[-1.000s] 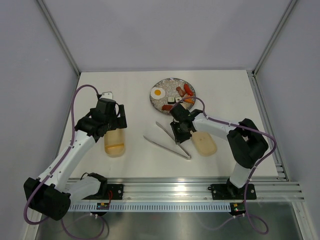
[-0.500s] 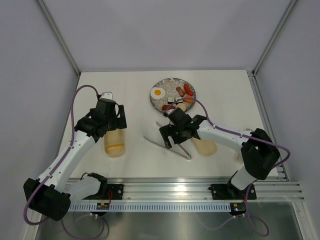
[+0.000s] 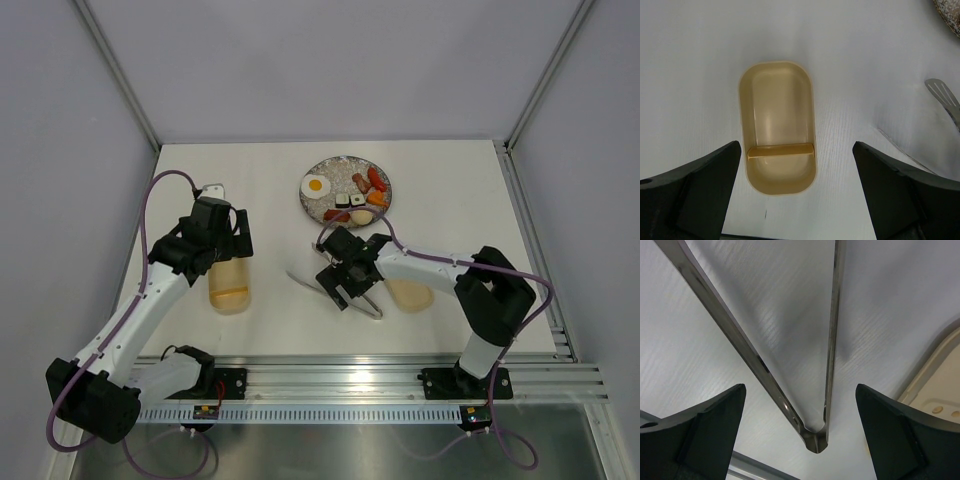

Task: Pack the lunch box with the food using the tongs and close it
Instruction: Pick up the clamp at the center of the board.

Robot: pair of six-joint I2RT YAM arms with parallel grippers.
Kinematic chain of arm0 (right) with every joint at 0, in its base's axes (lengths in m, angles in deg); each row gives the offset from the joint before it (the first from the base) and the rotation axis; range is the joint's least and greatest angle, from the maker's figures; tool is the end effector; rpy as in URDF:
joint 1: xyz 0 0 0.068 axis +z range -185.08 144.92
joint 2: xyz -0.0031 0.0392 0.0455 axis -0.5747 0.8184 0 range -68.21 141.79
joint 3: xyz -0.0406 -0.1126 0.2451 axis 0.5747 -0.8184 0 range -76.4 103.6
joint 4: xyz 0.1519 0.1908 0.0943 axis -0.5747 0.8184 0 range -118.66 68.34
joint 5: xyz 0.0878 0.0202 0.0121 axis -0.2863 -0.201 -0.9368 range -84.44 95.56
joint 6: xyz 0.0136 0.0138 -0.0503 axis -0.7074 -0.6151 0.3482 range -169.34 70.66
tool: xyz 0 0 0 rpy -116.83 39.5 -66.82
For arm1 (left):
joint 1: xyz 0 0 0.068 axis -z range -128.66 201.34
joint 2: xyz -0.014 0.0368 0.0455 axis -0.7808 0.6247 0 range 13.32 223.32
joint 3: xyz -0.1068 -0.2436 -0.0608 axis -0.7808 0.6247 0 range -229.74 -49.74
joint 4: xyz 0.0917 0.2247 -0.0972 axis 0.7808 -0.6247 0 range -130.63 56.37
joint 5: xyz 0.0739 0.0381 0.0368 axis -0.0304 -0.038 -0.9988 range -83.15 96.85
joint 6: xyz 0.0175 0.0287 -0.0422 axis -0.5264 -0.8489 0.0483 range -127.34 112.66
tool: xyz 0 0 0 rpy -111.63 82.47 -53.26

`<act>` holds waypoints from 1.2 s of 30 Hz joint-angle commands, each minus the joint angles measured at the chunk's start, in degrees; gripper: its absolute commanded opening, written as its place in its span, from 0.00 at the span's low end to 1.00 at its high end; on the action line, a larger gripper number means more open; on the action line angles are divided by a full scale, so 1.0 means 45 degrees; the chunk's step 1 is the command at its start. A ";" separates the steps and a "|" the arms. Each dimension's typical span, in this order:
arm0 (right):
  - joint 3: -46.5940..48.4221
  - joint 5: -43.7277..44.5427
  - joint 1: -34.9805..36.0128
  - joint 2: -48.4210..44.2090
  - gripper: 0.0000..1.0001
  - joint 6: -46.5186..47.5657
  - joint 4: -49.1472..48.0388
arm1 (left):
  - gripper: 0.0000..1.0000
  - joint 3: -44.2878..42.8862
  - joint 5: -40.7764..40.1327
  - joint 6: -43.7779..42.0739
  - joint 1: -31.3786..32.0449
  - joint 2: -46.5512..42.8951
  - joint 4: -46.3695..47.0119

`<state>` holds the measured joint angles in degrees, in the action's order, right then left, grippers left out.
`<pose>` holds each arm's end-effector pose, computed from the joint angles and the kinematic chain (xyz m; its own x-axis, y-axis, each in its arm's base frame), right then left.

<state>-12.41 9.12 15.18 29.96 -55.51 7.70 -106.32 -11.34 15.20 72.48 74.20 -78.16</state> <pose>0.2130 0.2527 0.1835 -0.6804 -0.6506 -0.3374 -0.6851 0.7281 -0.0223 0.2011 -0.0658 0.3044 -0.7063 -0.1173 -0.6981 -0.1297 0.9909 -0.0352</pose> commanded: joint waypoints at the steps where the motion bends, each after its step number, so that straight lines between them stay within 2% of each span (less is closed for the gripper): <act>1: 0.0507 -0.0378 0.0042 0.0410 0.99 0.0766 0.0202 | 0.99 -0.0201 0.0118 0.0146 -0.0031 0.0045 0.0209; 16: -0.0429 -0.0087 0.0042 0.1095 0.94 -0.0111 -0.2628 | 0.99 -0.0338 0.0157 0.0166 -0.0051 -0.0053 0.0072; 19: -0.0722 0.0264 0.0042 0.0997 0.88 -0.0229 -0.3059 | 0.99 -0.0357 0.0157 0.0166 -0.0051 -0.0034 0.0072; 24: -0.0723 0.0519 0.0042 0.1114 0.83 -0.0366 -0.3119 | 0.99 -0.0318 0.0176 0.0205 -0.0051 -0.0053 0.0072; 28: -0.0704 0.0578 0.0061 0.1075 0.58 -0.0561 -0.2944 | 0.99 -0.0279 0.0234 0.0263 -0.0031 -0.0053 0.0111; 30: -0.0587 0.0578 0.0062 0.0861 0.52 -0.0639 -0.2749 | 0.99 -0.0298 0.0313 0.0399 -0.0051 -0.0033 0.0170; 31: -0.0528 0.0578 0.0081 0.0744 0.42 -0.0678 -0.2458 | 0.99 -0.0376 0.0332 0.0477 -0.0031 0.0025 0.0208; 34: -0.0294 0.0520 0.0081 0.0217 0.33 -0.0757 -0.1833 | 0.99 -0.0610 0.0138 0.0673 -0.0051 0.0375 0.0170; 36: -0.0099 0.0442 0.0081 -0.0271 0.31 -0.0854 -0.1500 | 0.99 -0.1020 -0.0077 0.0771 -0.0109 0.0688 0.0053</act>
<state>-14.62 10.47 15.18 33.34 -58.51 -2.16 -107.21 -11.06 17.04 72.42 75.54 -78.55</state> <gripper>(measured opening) 0.327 0.988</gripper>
